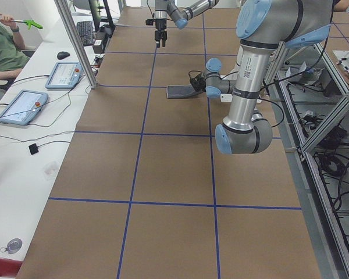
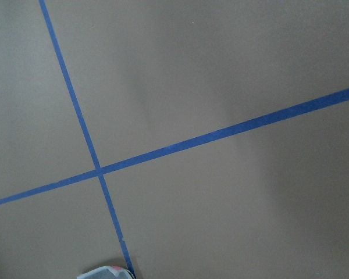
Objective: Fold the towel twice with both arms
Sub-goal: 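Lift the towel end with the left gripper and fold it away from the robot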
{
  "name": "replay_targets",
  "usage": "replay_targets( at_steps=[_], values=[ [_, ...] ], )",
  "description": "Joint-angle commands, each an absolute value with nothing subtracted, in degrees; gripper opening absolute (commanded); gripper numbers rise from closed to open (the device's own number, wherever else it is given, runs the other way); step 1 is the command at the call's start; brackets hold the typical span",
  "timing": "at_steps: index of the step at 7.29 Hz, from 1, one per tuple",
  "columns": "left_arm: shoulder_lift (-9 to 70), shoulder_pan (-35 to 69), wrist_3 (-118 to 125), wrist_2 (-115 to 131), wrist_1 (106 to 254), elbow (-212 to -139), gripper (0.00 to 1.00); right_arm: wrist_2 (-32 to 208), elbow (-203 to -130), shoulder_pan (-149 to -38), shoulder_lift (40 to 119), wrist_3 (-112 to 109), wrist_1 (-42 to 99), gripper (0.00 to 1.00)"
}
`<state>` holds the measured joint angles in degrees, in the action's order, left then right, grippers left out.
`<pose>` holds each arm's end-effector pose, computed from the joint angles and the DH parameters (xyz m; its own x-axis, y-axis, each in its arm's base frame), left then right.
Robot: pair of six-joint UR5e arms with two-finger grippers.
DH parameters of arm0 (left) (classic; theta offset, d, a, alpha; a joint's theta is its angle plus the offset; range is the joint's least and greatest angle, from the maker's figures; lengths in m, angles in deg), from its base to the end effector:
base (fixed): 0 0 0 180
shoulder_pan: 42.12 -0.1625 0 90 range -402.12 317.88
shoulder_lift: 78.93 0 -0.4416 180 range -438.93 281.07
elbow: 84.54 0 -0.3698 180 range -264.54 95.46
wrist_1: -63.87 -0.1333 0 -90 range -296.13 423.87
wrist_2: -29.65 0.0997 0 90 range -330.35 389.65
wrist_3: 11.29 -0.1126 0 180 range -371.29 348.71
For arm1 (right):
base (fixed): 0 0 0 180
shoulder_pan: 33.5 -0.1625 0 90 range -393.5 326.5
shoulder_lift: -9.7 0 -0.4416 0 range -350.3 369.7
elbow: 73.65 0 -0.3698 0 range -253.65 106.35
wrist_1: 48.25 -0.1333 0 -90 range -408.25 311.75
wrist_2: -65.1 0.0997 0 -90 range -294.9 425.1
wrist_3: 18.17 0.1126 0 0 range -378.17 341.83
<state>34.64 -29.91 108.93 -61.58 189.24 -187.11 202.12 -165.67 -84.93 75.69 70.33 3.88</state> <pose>0.5720 -0.2577 0.2903 0.1714 -0.5519 -0.8161 0.3215 0.8143 -0.4832 -0.3497 -0.5202 0.3478 0.2774 0.3193 0.9061 -0.1162 0.9474 -0.2982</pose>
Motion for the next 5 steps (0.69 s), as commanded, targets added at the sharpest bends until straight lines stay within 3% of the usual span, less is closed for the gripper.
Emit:
replay_targets(
  at_steps=[1, 5],
  values=[
    [34.89, -25.96, 108.95, -62.01, 189.11, -186.76, 0.0, 202.12, -165.67, -84.83, 75.7, 70.33, 3.87, 1.0],
    [38.05, -23.93, 116.22, -61.84, 189.99, -185.63, 0.0, 202.12, -165.76, -84.83, 75.62, 70.33, 3.87, 1.0]
  ],
)
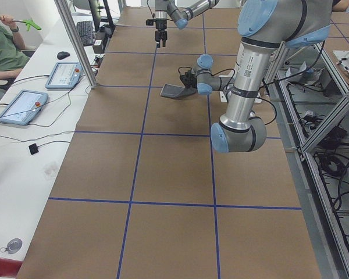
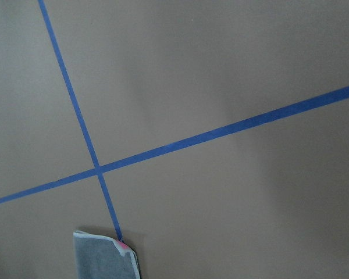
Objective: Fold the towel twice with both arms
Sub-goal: 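Lift the towel end with the left gripper and fold it away from the robot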
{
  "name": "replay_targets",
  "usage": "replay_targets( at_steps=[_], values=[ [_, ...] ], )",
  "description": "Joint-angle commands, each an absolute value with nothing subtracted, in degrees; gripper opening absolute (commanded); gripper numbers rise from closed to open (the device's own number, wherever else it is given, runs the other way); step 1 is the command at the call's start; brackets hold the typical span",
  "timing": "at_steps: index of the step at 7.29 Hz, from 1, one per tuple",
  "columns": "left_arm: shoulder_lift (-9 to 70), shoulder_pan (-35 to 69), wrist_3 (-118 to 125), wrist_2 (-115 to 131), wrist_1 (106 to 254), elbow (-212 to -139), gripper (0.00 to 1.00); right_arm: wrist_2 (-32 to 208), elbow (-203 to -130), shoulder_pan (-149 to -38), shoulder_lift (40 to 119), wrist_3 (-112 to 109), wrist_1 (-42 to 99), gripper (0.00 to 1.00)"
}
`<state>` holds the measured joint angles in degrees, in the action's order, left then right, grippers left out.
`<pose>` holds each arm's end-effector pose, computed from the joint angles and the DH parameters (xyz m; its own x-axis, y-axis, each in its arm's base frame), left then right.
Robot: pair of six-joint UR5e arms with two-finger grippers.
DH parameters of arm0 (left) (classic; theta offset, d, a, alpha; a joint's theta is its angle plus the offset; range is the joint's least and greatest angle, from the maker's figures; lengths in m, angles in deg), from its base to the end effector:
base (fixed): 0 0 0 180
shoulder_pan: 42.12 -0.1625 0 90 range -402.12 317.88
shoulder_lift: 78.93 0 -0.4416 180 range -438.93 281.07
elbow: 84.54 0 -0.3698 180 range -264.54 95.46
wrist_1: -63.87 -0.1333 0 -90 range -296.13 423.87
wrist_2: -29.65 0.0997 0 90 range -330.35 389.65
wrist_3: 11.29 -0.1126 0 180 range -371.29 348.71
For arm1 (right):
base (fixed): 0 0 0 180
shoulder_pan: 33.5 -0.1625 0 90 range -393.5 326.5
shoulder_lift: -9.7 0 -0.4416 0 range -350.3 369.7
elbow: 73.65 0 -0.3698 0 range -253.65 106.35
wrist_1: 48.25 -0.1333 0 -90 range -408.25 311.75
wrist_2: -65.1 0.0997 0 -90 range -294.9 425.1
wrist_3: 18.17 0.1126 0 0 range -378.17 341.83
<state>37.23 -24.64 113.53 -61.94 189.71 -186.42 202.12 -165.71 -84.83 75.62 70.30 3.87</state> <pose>0.5539 -0.3109 0.2665 0.0605 -0.6175 -0.7843 0.3768 0.7417 -0.5549 -0.3507 -0.5197 0.3468 0.2769 0.3168 0.9072 -0.1140 0.9482 -0.2964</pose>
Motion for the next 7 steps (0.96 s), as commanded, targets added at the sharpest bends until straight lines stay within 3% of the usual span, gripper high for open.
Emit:
replay_targets(
  at_steps=[1, 7],
  values=[
    [38.92, -23.57, 116.68, -61.58, 190.16, -183.7, 0.0, 202.12, -165.76, -84.83, 75.62, 70.33, 3.87, 1.0],
    [40.95, -18.48, 124.66, -61.49, 199.62, -174.39, 0.0, 202.12, -165.93, -84.83, 75.44, 70.6, 3.87, 1.0]
  ],
)
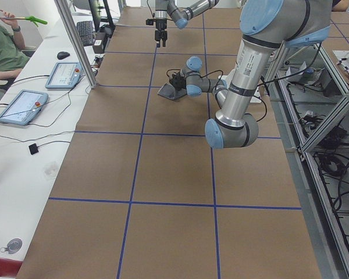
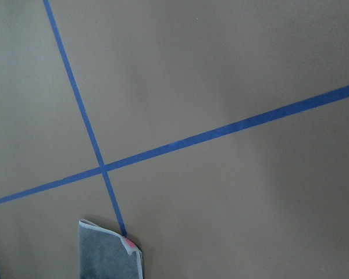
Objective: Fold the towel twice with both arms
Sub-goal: 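Lift the towel end with the left gripper and fold it away from the robot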
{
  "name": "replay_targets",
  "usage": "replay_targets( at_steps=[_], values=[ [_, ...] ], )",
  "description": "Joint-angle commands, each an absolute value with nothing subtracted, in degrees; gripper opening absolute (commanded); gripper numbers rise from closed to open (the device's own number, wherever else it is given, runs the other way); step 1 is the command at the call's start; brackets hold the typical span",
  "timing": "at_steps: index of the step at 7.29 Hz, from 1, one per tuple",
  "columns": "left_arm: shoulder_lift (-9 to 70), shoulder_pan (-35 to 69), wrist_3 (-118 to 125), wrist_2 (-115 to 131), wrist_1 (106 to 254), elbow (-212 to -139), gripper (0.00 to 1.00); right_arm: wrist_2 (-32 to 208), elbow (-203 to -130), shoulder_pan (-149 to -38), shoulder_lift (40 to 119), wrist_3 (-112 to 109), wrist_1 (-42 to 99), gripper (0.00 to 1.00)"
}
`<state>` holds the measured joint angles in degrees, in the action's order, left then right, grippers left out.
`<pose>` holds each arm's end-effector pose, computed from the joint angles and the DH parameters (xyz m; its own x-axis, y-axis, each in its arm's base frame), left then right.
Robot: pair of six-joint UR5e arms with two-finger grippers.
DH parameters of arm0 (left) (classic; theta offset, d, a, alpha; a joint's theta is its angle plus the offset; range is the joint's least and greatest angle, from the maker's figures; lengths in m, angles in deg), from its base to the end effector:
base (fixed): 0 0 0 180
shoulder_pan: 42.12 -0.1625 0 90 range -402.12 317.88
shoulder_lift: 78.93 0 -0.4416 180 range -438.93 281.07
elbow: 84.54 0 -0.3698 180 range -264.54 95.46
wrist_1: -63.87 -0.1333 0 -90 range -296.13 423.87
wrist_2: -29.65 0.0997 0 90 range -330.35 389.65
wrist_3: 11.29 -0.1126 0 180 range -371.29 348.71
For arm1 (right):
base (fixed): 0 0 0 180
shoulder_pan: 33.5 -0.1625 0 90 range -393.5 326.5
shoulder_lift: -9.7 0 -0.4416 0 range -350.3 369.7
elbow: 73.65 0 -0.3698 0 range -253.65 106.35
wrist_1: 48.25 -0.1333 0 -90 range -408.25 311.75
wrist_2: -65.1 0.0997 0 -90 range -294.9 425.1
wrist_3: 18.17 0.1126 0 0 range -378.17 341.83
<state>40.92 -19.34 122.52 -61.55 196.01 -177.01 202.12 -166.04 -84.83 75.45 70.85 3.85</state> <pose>0.5647 -0.3792 0.2819 -0.0769 -0.7184 -0.6914 0.4369 0.5990 -0.6710 -0.3502 -0.5191 0.3423 0.2706 0.3195 0.9081 -0.1149 0.9473 -0.2990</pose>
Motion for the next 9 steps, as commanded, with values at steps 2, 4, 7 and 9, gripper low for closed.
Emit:
replay_targets(
  at_steps=[2, 4, 7, 9],
  values=[
    [42.17, -18.3, 126.6, -61.31, 207.37, -168.86, 0.0, 202.12, -165.67, -84.83, 75.53, 70.33, 3.87, 1.0],
    [43.32, -17.34, 128.27, -61.4, 207.48, -168.74, 0.0, 202.03, -165.58, -84.83, 75.62, 70.24, 3.87, 1.0],
    [43.33, -16.19, 130.04, -61.4, 208.01, -168.48, 0.0, 201.94, -165.32, -84.83, 75.62, 70.16, 3.87, 1.0],
    [43.33, -15.84, 130.39, -61.4, 208.79, -167.87, 0.0, 201.86, -165.4, -84.83, 75.62, 70.07, 3.87, 1.0]
  ],
)
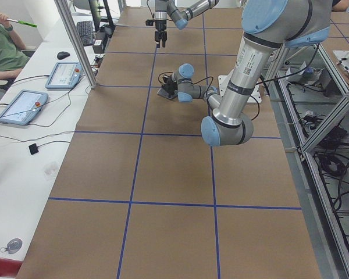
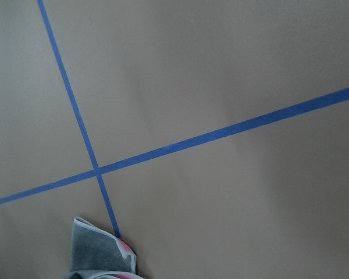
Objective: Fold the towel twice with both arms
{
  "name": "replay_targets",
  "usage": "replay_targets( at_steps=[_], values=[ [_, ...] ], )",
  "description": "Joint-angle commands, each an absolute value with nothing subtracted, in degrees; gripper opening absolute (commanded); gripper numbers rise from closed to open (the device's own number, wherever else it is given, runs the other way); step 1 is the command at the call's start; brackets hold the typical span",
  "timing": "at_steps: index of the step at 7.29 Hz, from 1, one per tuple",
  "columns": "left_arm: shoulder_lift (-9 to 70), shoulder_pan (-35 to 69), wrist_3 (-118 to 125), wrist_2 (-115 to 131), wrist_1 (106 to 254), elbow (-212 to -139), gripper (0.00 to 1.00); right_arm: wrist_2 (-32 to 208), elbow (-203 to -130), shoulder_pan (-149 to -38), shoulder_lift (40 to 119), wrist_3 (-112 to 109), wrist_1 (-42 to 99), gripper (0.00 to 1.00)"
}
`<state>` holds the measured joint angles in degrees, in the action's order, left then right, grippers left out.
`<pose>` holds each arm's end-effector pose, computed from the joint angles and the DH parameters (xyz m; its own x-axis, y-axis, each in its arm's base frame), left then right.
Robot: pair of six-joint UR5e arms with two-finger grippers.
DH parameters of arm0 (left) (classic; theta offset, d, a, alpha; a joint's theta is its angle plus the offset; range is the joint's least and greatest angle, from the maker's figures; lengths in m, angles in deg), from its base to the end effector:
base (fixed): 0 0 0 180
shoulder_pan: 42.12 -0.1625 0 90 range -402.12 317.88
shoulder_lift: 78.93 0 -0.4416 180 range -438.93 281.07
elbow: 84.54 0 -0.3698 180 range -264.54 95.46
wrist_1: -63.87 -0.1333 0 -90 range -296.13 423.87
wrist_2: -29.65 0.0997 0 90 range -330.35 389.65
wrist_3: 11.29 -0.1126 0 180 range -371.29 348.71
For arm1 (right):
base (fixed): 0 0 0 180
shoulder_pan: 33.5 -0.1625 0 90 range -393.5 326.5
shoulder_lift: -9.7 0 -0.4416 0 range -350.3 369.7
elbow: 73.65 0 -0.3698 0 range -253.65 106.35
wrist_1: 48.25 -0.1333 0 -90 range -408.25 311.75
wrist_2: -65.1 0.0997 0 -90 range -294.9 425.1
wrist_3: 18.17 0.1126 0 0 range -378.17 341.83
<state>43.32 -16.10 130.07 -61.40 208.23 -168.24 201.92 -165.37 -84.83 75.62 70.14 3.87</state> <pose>0.5678 -0.4232 0.2948 -0.2355 -0.7541 -0.6131 0.3819 0.5083 -0.7719 -0.3514 -0.5210 0.3495 0.2806 0.3184 0.9055 -0.1176 0.9477 -0.2967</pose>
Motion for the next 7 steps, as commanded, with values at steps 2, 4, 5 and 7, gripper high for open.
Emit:
replay_targets(
  at_steps=[2, 4, 5, 7],
  values=[
    [43.24, -15.14, 131.1, -61.4, 209.67, -166.99, 0.0, 201.86, -165.32, -84.83, 75.62, 70.07, 3.87, 1.0],
    [43.24, -14.43, 131.89, -61.4, 210.99, -165.94, 0.0, 201.86, -165.4, -84.83, 75.62, 70.07, 3.87, 1.0],
    [43.24, -14.08, 133.45, -61.4, 211.86, -165.23, 0.0, 201.86, -165.32, -84.83, 75.62, 70.15, 3.87, 1.0],
    [43.5, -13.82, 135.84, -61.4, 212.75, -163.21, 0.0, 201.86, -165.32, -84.83, 75.7, 70.07, 3.87, 1.0]
  ],
)
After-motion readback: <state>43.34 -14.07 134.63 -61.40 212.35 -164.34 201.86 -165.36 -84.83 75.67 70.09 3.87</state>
